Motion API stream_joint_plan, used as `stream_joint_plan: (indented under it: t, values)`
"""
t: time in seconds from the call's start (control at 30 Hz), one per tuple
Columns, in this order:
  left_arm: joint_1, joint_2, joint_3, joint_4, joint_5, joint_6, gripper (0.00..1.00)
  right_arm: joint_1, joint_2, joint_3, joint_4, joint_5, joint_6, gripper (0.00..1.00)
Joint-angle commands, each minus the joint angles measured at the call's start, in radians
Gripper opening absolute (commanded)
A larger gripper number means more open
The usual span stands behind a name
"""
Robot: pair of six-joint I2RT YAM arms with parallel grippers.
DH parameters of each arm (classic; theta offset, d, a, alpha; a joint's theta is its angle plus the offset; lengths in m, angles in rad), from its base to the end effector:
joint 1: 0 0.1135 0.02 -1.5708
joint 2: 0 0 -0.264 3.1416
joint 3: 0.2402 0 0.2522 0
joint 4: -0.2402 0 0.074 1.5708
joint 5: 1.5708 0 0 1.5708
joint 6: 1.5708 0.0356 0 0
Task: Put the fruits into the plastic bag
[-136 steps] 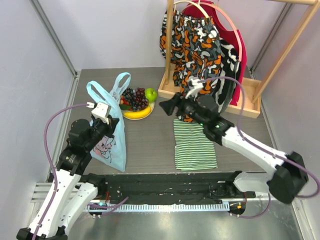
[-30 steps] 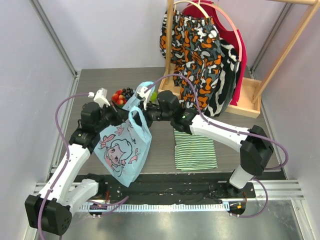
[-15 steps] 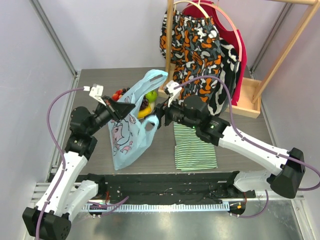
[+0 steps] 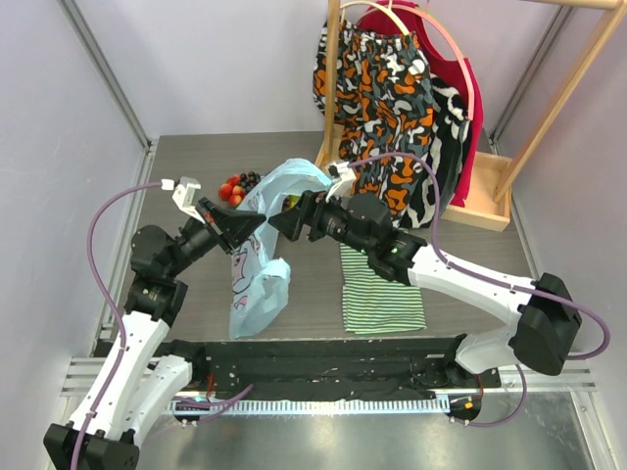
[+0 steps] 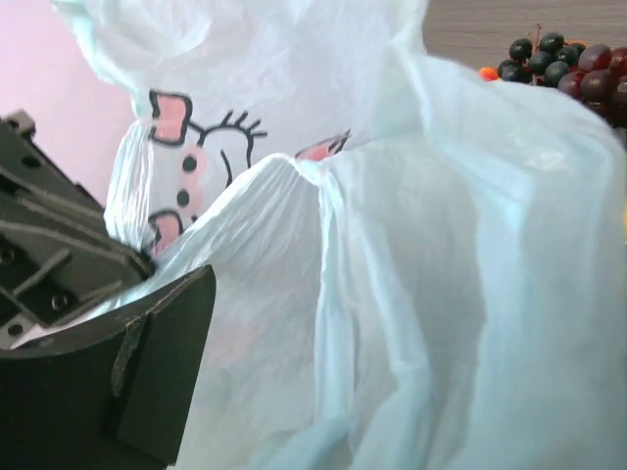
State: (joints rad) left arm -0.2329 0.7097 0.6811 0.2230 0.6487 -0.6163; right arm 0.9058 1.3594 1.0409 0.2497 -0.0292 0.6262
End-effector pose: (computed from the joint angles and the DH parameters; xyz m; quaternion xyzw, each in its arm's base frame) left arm 0.1573 -0.0594 0.3583 0.1269 0.6379 -0.4860 0.5837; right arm 0.1999 0.2567 0.3444 -0.1117 0.7224 0.4807 0.4843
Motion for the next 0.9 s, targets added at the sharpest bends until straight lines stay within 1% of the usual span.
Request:
stream_joint_plan:
  t: [0.0, 0.1, 0.27, 0.4, 0.53, 0.7, 0.8, 0.83, 0.87]
  values:
    - [0.004, -0.022, -0.009, 0.049, 0.028, 0.023, 0.00, -0.005, 0.006, -0.015, 0.213, 0.061, 0.130, 0.85]
    - [0.004, -0.029, -0.011, 0.027, 0.016, 0.038, 0.00, -0.005, -0.020, -0.047, 0.255, 0.078, 0.139, 0.84]
    - [0.004, -0.035, -0.012, 0.018, 0.012, 0.046, 0.00, -0.007, -0.077, -0.074, 0.249, 0.159, 0.129, 0.85]
    - [0.004, -0.032, -0.015, 0.026, 0.028, 0.046, 0.00, -0.010, -0.045, -0.044, 0.224, 0.170, 0.124, 0.85]
    - [0.004, -0.027, -0.017, 0.026, 0.040, 0.047, 0.00, -0.010, -0.003, -0.016, 0.250, 0.146, 0.133, 0.84]
    - [0.004, -0.023, -0.018, 0.035, 0.058, 0.047, 0.00, -0.011, 0.049, 0.018, 0.240, 0.138, 0.153, 0.84]
    - [0.003, -0.016, -0.018, 0.035, 0.071, 0.046, 0.00, -0.010, 0.082, 0.036, 0.241, 0.109, 0.168, 0.79]
    - [0.004, -0.016, -0.020, 0.035, 0.071, 0.046, 0.00, -0.010, 0.090, 0.039, 0.243, 0.088, 0.173, 0.74]
    - [0.003, -0.016, -0.021, 0.035, 0.068, 0.046, 0.00, -0.011, 0.098, 0.041, 0.244, 0.083, 0.175, 0.70]
